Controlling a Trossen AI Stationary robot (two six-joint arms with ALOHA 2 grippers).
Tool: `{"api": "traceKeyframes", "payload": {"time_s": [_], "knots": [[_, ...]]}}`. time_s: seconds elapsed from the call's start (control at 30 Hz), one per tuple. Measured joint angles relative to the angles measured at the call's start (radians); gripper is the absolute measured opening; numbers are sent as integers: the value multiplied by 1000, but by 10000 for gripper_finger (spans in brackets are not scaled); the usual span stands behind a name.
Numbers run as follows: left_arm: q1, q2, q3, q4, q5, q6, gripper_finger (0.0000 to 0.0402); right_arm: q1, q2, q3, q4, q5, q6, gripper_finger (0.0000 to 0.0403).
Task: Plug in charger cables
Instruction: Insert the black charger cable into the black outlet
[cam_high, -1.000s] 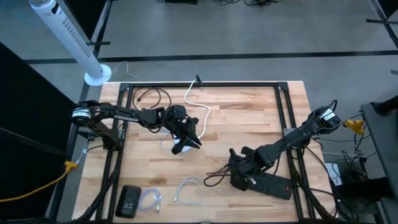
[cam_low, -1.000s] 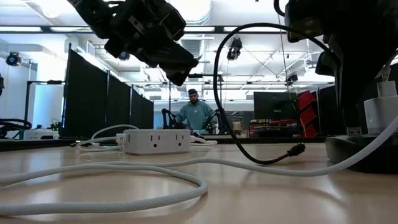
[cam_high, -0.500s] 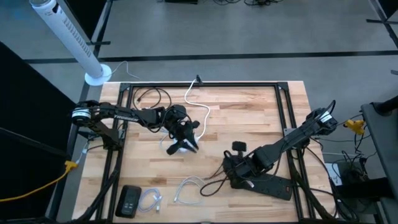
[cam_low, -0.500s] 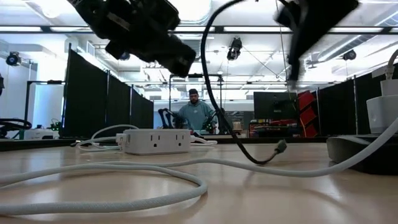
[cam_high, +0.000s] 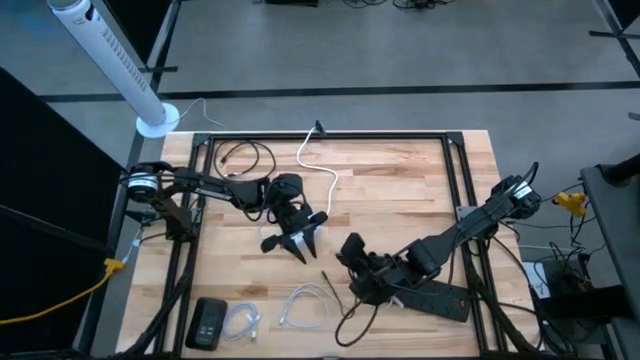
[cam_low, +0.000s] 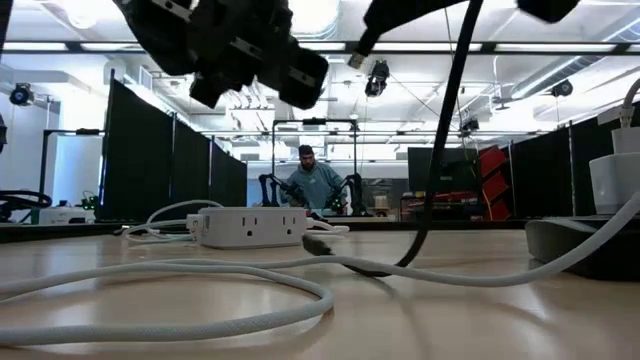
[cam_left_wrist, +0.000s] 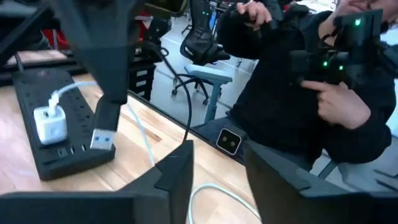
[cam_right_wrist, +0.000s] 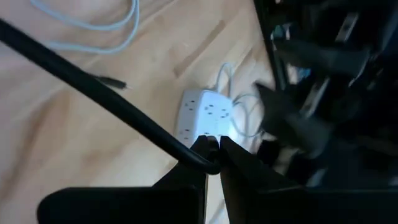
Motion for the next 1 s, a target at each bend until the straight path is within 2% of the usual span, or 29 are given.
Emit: {"api": "traceKeyframes", "payload": {"time_s": [0.17,0.4,0.57,0.63,0.77,1.0], "knots": [[6,55,27,-24,-4,-38,203,-1,21,0,81,-11,-201,12],[18,131,103,-133,-1,-40,264,-4,40,0,232,-205,-410,12],[-22,197,148,-182,58,-88,273,-14,39,0,239,-268,-485,12],[-48,219,160,-183,72,-118,273,-22,39,0,224,-323,-488,12],[-108,241,188,-180,79,-162,273,-44,39,0,226,-451,-500,12],[-183,272,244,-179,70,-194,273,-83,39,0,227,-559,-581,12]]}}
